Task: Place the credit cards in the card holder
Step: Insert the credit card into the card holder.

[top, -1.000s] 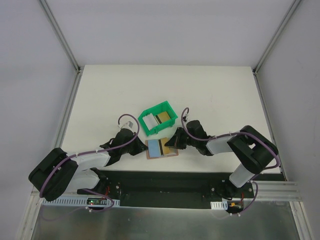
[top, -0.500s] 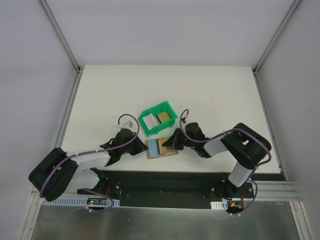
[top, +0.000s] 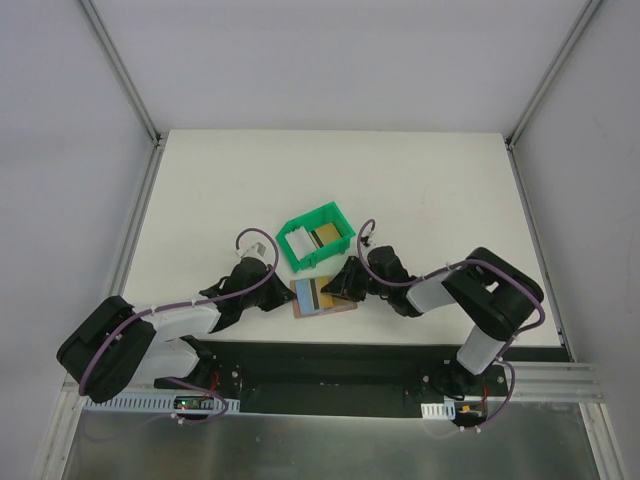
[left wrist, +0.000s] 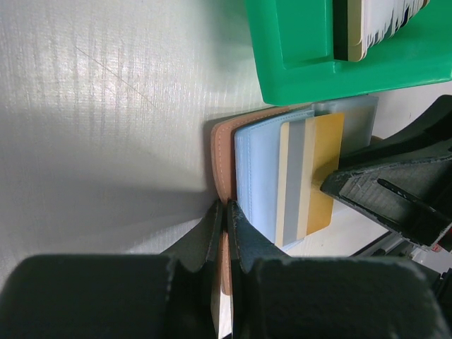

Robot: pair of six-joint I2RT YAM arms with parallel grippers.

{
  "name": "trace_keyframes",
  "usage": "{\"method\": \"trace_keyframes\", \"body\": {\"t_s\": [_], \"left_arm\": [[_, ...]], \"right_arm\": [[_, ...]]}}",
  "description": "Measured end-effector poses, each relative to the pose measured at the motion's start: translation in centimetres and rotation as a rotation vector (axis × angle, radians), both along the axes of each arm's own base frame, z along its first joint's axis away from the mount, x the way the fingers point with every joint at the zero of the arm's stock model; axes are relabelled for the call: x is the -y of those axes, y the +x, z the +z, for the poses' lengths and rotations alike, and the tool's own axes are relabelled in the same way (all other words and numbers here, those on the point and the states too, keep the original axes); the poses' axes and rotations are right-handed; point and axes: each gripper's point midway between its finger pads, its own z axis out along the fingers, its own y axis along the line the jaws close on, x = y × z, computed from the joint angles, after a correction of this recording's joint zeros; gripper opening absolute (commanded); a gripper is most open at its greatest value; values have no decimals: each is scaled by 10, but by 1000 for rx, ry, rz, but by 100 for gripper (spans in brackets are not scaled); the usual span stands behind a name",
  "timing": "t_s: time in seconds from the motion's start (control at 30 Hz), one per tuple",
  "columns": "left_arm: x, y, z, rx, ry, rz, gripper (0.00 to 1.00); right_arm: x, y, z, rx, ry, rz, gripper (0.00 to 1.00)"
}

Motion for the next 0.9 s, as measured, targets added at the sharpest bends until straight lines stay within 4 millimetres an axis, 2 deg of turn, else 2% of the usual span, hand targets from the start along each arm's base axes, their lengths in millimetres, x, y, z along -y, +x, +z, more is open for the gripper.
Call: {"method": "trace_keyframes", "body": {"t_s": [0.23, 0.37, 0.53, 0.63, 0.9], "left_arm": [[0, 0, 0, -1, -1, -1, 0], [0, -1, 0, 1, -2, -1, 0], [0, -1, 0, 1, -2, -1, 0], [0, -1, 0, 1, -2, -1, 0], [-1, -1, 0, 1, -2, -1, 0]], "right_arm": [[7, -2, 9, 55, -65, 19, 41], [15, 3, 13, 93, -127, 12, 42], [21, 5, 13, 114, -174, 13, 37], [20, 5, 11, 113, -186, 26, 31], [1, 0, 6, 104, -190, 107, 20]]}}
